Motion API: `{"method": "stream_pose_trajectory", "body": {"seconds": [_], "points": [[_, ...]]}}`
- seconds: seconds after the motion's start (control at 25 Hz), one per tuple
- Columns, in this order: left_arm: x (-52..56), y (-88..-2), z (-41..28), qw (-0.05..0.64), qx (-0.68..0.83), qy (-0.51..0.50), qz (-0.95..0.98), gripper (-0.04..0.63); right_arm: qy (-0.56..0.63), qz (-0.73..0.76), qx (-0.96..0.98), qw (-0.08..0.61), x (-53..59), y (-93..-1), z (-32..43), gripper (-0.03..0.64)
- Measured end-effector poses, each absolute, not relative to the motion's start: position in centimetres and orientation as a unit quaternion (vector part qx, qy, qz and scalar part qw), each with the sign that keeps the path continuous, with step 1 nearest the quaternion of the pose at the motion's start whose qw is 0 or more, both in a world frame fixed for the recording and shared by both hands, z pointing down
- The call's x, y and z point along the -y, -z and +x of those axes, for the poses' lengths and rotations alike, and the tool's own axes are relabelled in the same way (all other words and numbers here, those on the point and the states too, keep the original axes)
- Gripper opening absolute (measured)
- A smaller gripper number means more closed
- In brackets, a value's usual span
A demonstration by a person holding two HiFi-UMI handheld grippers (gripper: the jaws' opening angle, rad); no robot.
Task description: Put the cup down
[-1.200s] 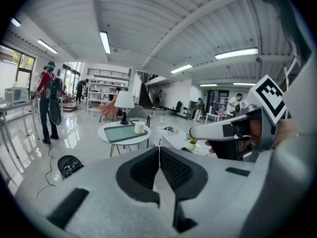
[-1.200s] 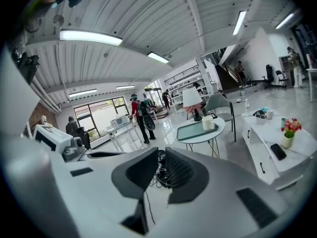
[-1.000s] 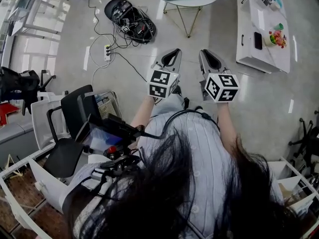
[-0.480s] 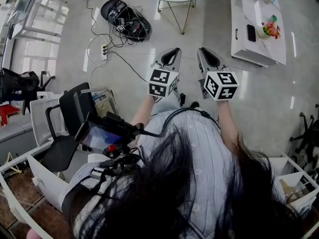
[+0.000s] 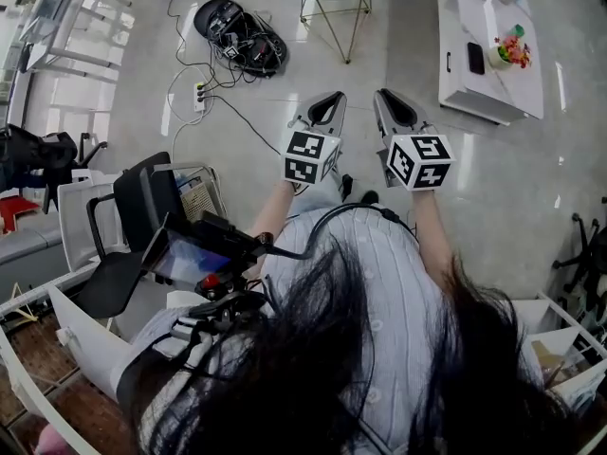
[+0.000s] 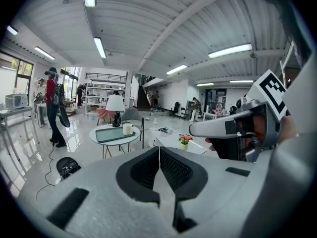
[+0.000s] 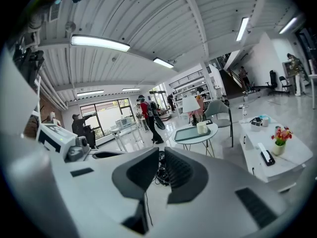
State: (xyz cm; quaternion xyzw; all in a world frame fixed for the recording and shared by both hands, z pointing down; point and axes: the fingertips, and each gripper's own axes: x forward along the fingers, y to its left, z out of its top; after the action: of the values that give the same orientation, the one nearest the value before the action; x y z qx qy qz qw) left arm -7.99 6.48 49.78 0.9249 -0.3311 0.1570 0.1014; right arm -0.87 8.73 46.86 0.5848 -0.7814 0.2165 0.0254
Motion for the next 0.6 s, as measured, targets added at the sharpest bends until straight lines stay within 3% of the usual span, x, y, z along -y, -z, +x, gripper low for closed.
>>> {"method": "stream_pose_trajectory", "body": {"seconds": [0.6], "points": [[-5.6, -50.0, -9.2, 0.111, 0.346, -0.153, 0.919, 0.017, -0.219, 0.578, 0.785, 0.032, -8.1, -47.1, -1.5, 0.055]]}}
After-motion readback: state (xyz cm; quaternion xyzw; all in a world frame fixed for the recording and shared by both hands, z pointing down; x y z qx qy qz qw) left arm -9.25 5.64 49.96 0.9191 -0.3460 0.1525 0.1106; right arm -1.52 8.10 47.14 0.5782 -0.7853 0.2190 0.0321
